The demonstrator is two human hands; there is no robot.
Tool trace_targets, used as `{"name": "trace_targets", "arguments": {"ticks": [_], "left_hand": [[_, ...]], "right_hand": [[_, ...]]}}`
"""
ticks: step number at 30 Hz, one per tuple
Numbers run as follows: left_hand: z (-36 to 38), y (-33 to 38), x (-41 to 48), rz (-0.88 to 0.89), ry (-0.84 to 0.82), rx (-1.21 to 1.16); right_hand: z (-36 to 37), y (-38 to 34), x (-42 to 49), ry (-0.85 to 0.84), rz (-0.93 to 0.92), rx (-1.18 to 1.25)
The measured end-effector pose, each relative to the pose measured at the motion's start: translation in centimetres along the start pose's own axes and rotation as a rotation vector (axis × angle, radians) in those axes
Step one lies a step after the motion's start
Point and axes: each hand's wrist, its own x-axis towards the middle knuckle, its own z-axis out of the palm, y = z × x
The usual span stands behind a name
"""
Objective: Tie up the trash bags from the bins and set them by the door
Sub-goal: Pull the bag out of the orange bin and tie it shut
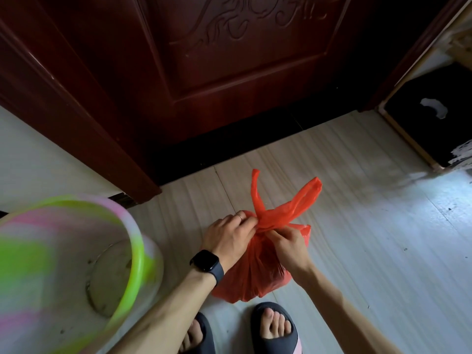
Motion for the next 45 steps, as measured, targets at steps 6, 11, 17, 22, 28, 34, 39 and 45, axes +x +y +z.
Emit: {"name": "trace_targets", "arguments": {"ticks": [6, 11, 17, 22, 28, 34, 39, 45], "left_hand": [[0.2, 0.9, 0.1, 0.168, 0.068, 0.158], [-0.2, 2.2, 0.2, 0.279, 0.102, 0.234], [0.2, 1.3, -0.7, 0.154, 0.001, -0.022], [0.1, 1.1, -0.9, 0.185, -0.066, -0.027], [-0.5, 2.0, -0.2, 0.268, -0.036, -0.002], [-0.5, 1.4, 0.3, -0.198, -0.233, -0.414], [-1.1, -0.3, 2.4, -0.385, -0.527, -0.637], [-1.9, -1.6, 4.9, -0.542, -0.776, -0.996]], "right_hand": [[0.3, -0.6, -0.6, -0.023, 0.12, 0.183], [0.6, -0.9, 0.6, 0.173, 0.329, 0.325], [-0.3, -0.8, 1.8, -0.079, 0.429, 0.646], [0.4, -0.3, 1.4, -0.006, 0.343, 0.521], [0.1, -1.0, 1.0, 0.141, 0.307, 0.372], [-1.6, -1.6, 1.7, -0.168, 0.445, 0.768], [-2.1, -0.9, 1.4, -0.32, 0.365, 0.693], [-3.1, 0.0, 1.3, -0.379, 0.32, 0.58]]}}
